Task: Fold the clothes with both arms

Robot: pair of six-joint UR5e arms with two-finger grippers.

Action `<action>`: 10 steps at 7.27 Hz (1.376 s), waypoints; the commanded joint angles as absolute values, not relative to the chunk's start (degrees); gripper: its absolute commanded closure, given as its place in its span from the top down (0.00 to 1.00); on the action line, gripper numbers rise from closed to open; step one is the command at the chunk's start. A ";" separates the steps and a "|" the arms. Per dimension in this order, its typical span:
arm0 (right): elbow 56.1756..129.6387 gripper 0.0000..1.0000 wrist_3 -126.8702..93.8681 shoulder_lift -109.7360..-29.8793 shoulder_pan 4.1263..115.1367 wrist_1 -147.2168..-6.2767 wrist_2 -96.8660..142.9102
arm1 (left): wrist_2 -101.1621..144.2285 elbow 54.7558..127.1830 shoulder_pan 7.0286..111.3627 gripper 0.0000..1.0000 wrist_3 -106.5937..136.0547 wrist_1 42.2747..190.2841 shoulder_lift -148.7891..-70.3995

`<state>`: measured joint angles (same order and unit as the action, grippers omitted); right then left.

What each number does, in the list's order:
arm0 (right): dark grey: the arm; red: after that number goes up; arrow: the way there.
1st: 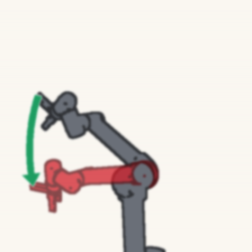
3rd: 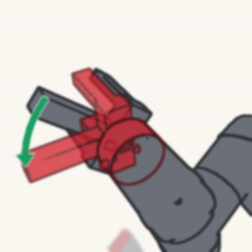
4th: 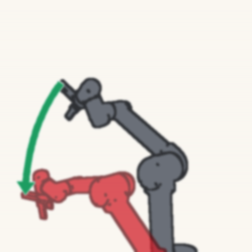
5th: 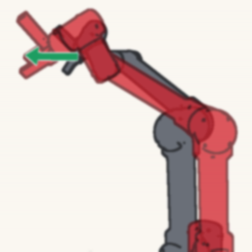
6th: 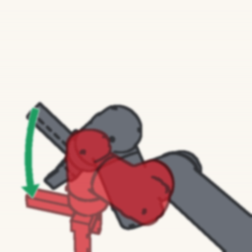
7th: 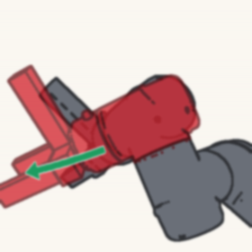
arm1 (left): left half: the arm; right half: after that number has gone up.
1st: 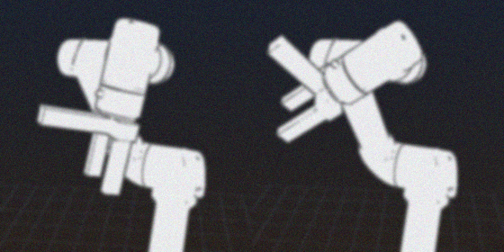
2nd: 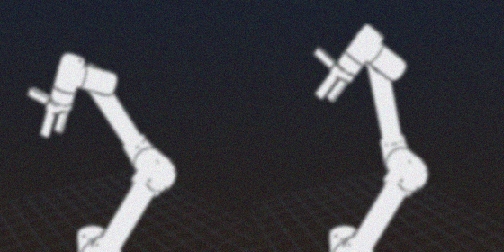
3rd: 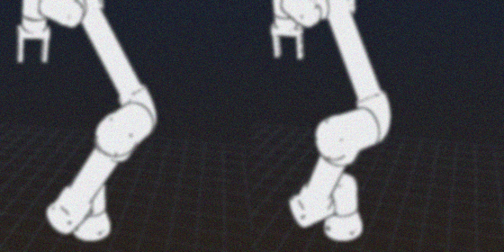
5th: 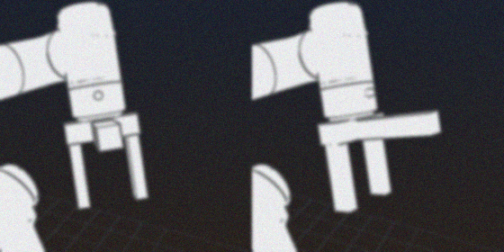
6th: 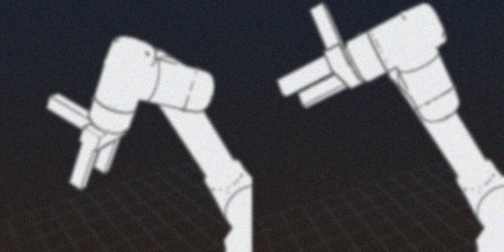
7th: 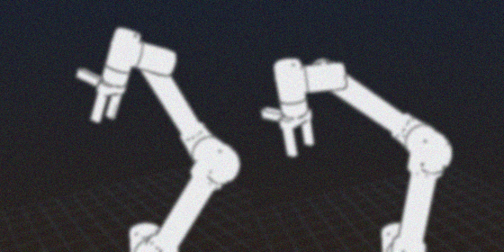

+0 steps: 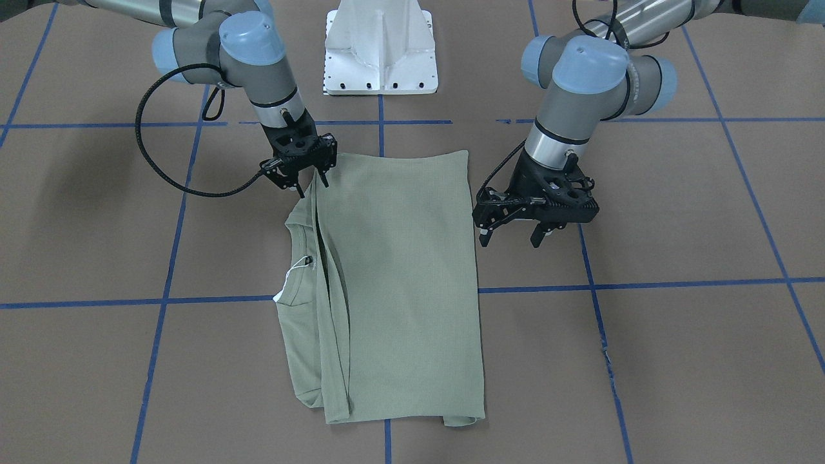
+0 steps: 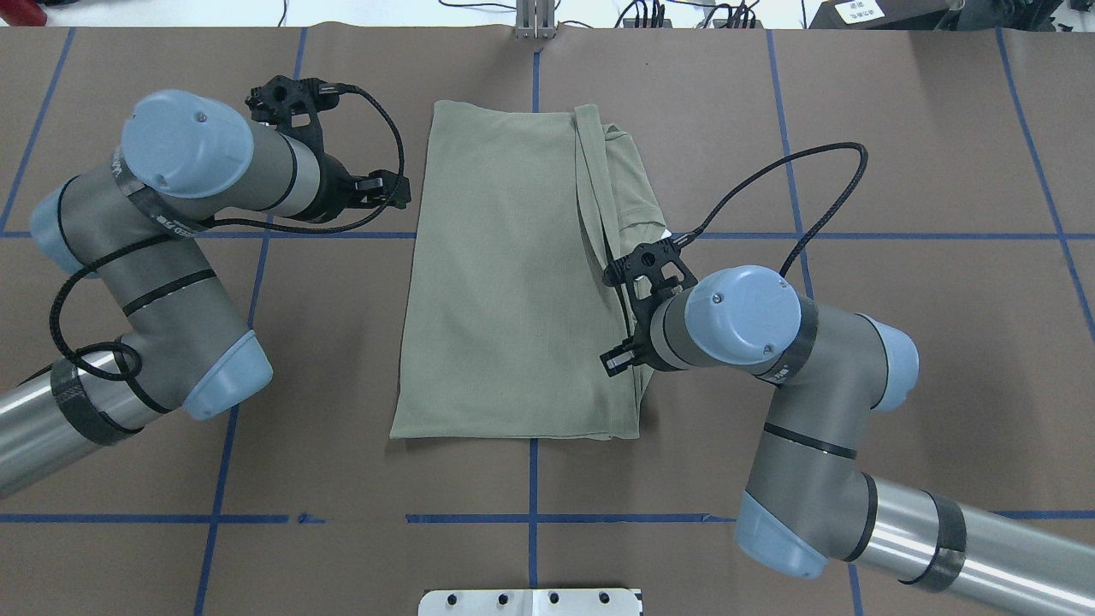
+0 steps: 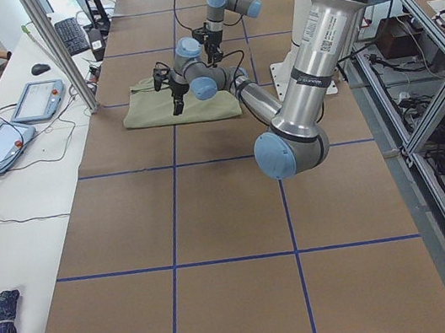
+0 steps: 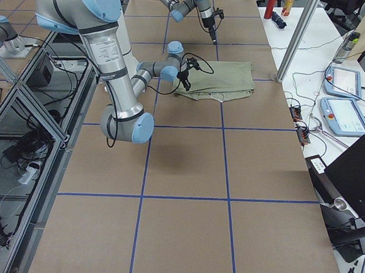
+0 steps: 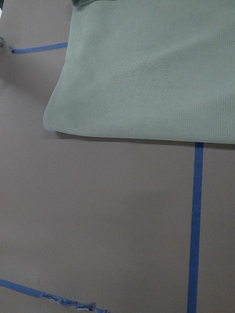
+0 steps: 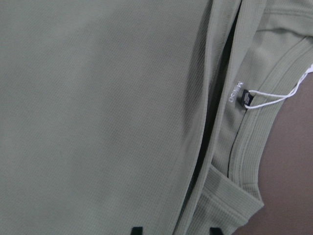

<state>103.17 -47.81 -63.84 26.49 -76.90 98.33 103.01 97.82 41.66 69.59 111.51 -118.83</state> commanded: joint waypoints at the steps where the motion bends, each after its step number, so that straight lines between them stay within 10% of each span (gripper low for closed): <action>1: 95.07 1.00 -48.52 -55.69 29.78 -76.99 98.26 | 103.01 97.82 41.66 1.00 69.52 111.53 -119.00; 5: 75.97 1.00 -44.67 -44.57 36.12 -76.82 98.53 | 103.09 96.51 41.66 1.00 69.26 114.43 -118.92; 10: 74.44 1.00 -44.03 -45.26 36.30 -76.82 99.14 | 104.58 96.85 42.10 1.00 69.26 115.58 -118.83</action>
<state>74.57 -43.89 -45.12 36.43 -76.84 98.95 103.55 96.70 41.90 69.30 115.21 -118.89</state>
